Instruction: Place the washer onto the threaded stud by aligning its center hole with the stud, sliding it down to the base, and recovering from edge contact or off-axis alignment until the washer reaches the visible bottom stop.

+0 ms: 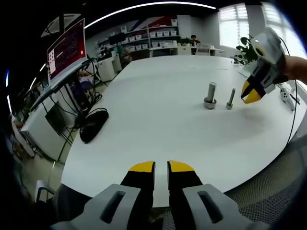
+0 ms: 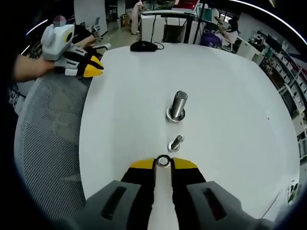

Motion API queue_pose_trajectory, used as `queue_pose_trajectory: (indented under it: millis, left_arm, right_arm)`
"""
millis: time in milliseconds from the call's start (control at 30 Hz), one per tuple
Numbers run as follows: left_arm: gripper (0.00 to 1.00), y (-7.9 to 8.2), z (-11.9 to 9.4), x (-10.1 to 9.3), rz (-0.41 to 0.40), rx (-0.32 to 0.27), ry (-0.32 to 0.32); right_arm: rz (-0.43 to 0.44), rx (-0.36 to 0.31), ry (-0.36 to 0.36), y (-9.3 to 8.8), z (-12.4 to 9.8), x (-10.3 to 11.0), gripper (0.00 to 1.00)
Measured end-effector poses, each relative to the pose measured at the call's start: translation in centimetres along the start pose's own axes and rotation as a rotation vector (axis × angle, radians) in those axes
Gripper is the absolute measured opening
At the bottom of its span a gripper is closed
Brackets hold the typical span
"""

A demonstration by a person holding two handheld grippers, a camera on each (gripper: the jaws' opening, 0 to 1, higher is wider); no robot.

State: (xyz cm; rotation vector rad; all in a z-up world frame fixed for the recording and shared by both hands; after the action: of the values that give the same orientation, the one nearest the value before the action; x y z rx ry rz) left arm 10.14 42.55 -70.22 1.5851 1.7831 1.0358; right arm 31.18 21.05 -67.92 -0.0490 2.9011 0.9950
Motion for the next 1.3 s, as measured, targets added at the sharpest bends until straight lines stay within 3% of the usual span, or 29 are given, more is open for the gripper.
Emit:
queue_pose_trajectory:
  millis: [467,1300]
  left_arm:
    - [0.08,0.0,0.0,0.0,-0.002,-0.003,0.002]
    - [0.08,0.0,0.0,0.0,-0.007,-0.004,0.003]
  right_arm:
    - [-0.041,-0.033,-0.031,2.0,0.2,-1.2,0.14]
    - [-0.182,0.084,0.038,3.6,1.5,-2.5,0.14]
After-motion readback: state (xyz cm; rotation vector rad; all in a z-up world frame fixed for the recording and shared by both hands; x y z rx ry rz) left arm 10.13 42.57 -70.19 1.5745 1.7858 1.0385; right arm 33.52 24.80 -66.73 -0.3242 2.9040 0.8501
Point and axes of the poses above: the point that each gripper's makers call its tool centre point, and the gripper's own axes: z roughly forward along the fingers, x roughly to its left, y roughly out of its top, the point moved 8 cm from there along -z, roughly backward along the fingers, and after that the axes turned 7 degrees about -x, right-handed, at the moved point
